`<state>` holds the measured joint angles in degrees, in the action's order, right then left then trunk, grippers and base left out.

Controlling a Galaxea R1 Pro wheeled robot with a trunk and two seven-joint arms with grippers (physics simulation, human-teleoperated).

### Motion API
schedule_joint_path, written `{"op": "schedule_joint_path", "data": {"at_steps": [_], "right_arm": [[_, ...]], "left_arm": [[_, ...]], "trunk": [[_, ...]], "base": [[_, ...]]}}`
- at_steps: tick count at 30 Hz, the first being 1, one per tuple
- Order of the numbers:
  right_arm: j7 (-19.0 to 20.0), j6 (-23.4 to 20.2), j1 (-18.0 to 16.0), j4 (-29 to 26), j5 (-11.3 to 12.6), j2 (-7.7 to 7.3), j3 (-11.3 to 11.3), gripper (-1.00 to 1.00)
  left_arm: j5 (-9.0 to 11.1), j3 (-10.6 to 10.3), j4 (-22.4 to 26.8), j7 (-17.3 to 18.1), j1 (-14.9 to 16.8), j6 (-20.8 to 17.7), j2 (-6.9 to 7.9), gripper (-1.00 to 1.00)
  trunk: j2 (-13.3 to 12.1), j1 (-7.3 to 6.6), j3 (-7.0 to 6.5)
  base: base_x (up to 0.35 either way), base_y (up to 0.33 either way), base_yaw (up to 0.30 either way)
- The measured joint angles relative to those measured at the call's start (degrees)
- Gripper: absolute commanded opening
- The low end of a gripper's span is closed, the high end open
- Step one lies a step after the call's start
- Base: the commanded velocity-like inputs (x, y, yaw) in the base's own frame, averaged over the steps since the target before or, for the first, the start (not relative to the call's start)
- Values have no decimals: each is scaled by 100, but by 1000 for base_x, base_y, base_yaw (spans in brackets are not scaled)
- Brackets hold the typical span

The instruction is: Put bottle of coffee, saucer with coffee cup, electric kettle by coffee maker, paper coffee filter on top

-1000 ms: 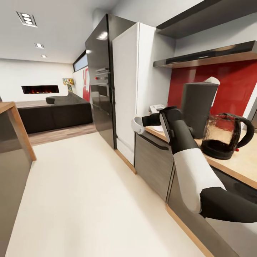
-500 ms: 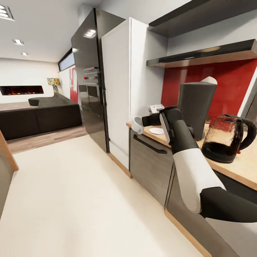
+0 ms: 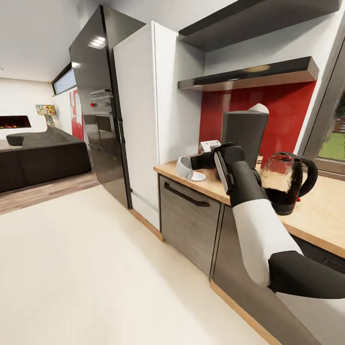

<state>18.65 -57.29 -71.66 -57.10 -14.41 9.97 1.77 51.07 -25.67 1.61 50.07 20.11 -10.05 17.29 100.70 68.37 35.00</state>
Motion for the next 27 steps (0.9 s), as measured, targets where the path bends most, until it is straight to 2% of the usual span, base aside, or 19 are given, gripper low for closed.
{"op": "schedule_joint_path", "data": {"at_steps": [8,16,27], "right_arm": [[0,5,0,0,0,0,-5,-100],[-1,2,-1,5,5,1,-9,-100],[0,0,0,22,1,0,-7,-100]], "left_arm": [[0,0,0,-2,0,1,0,100],[1,0,1,-3,-1,1,0,100],[1,0,0,4,0,3,0,100]], "trunk": [[0,0,-1],[0,0,-1],[0,1,-37]], "base": [[262,175,-18],[159,60,-2],[73,61,-150]]}}
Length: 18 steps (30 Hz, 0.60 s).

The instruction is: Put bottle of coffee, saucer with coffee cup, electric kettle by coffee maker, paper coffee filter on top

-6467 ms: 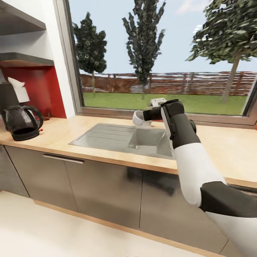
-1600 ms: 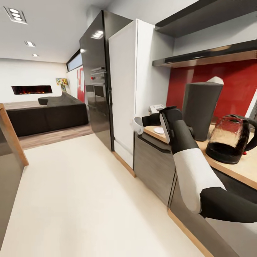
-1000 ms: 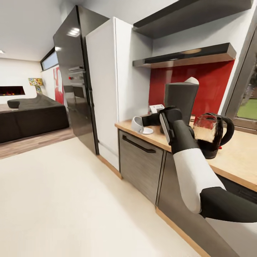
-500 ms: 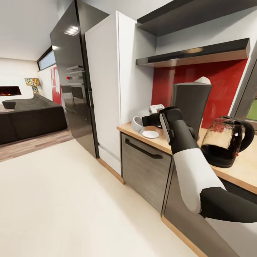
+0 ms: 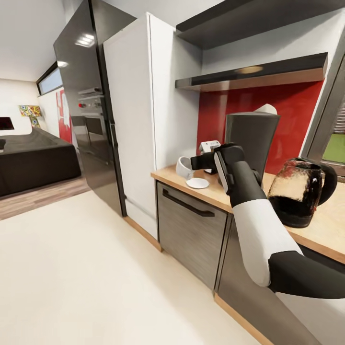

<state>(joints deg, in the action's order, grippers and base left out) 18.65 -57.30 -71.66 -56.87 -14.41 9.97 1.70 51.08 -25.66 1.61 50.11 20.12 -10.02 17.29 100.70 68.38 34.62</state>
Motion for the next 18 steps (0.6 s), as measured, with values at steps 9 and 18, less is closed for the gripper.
{"op": "schedule_joint_path", "data": {"at_steps": [9,18], "right_arm": [[-1,-4,-1,-35,-3,1,-2,-100],[-45,-19,-54,3,-227,1,22,-100]], "left_arm": [[-1,0,1,-5,-1,-1,0,100],[-1,1,2,7,-1,2,0,100]], "trunk": [[0,1,-4],[0,2,-4]], "base": [[108,114,-12],[2,2,0]]}}
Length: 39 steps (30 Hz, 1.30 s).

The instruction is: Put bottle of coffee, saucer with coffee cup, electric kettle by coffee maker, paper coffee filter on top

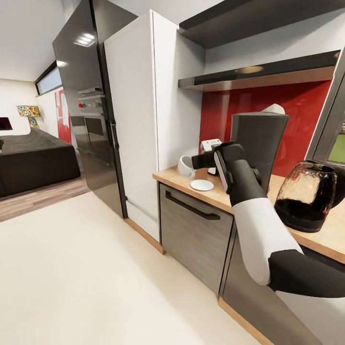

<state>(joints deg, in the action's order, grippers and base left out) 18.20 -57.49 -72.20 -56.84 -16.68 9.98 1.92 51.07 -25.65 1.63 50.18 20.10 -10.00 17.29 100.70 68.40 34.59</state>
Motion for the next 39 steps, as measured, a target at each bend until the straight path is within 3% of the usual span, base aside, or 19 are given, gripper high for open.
{"op": "schedule_joint_path", "data": {"at_steps": [1,4,10,13,18,22,26,30,39], "right_arm": [[-6,-6,-49,52,-69,0,1,-100],[-16,-14,-329,442,-567,0,-4,-100],[-8,-19,-724,1137,-1005,-8,-10,-100],[-4,-22,-856,1415,-1064,-26,-12,-100],[15,-16,-1370,2277,-1110,-173,-16,-100],[41,-10,-2071,3286,-1115,-379,-22,-100],[204,-10,-2299,3826,-1106,-503,-16,-100],[503,-12,-2323,3893,-1094,-522,-7,-100],[625,3,-2321,4242,-1103,-529,2,-100]], "left_arm": [[0,0,0,1,0,1,0,100],[0,0,0,1,0,-3,-1,100],[0,0,0,8,0,-1,0,100],[0,0,0,10,0,-1,0,100],[0,0,0,11,0,-4,0,100],[0,0,0,11,0,-1,0,100],[0,-1,0,12,0,0,0,100],[0,-1,0,10,0,-4,0,100],[0,-1,0,9,0,-5,0,100]], "trunk": [[0,0,0],[0,0,0],[0,0,0],[0,0,0],[0,0,0],[0,0,0],[0,-1,0],[0,-1,0],[0,0,0]], "base": [[0,0,0],[0,0,0],[0,0,0],[0,0,0],[0,0,0],[9,0,0],[98,0,0],[63,0,0],[96,1,0]]}}
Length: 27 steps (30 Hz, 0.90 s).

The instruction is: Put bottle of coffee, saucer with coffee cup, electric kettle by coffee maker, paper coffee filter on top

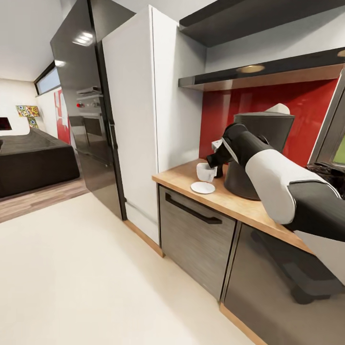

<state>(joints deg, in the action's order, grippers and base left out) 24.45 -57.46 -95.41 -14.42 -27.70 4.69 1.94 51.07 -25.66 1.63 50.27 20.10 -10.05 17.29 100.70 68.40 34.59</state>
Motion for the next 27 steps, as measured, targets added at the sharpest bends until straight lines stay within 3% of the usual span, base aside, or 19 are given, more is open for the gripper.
{"op": "schedule_joint_path", "data": {"at_steps": [8,19,23,27], "right_arm": [[11,4,5,47,7,4,-7,-100],[67,3,8,51,19,5,-2,-100],[561,0,8,41,17,1,14,-100],[1100,1,24,-87,29,-12,372,-100]], "left_arm": [[0,0,-2,5,1,1,0,100],[0,0,-1,2,1,-1,0,100],[0,0,-1,2,1,-1,0,100],[0,0,0,2,0,1,0,100]], "trunk": [[0,0,0],[0,0,-14],[0,0,-33],[0,0,-39]], "base": [[7,171,0],[0,30,-31],[0,2,-84],[0,1,-25]]}}
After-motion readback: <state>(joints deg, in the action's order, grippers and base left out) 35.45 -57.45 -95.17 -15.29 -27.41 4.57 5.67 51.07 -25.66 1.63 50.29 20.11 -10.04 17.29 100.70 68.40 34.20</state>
